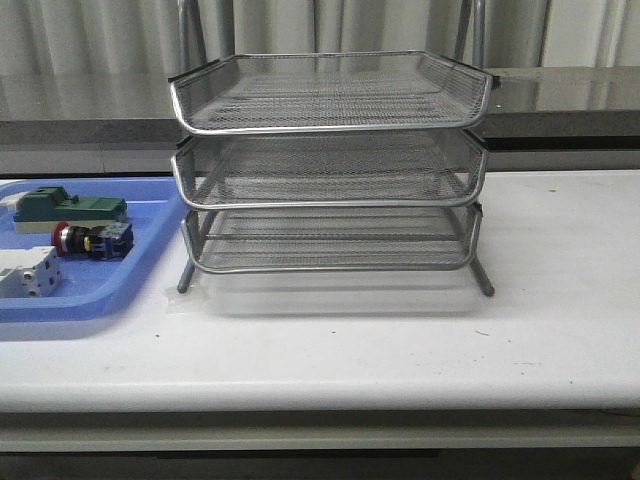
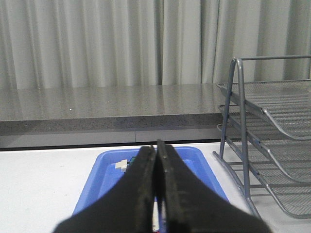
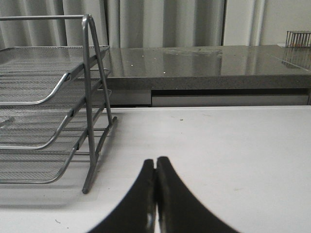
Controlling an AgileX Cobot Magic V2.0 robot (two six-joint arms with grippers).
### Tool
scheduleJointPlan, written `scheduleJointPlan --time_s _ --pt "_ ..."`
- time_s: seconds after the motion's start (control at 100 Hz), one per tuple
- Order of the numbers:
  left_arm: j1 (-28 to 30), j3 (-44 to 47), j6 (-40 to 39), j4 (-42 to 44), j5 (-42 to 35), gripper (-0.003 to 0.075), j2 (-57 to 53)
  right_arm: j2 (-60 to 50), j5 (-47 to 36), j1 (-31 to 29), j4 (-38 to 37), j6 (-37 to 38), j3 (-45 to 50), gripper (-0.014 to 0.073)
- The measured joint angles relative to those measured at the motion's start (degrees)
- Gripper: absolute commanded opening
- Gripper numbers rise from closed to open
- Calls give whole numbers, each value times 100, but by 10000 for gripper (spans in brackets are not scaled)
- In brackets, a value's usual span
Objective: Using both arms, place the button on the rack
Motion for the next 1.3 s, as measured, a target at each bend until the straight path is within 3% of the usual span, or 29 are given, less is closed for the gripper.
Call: scheduleJointPlan --time_s 0.89,1.17,1.3 --pt "0 0 0 0 0 -20 0 0 0 0 0 0 0 -58" --pt "0 0 0 0 0 -20 0 0 -348 0 14 0 0 -58" --pt "0 0 0 0 0 -20 0 0 91 0 48 0 -265 -58"
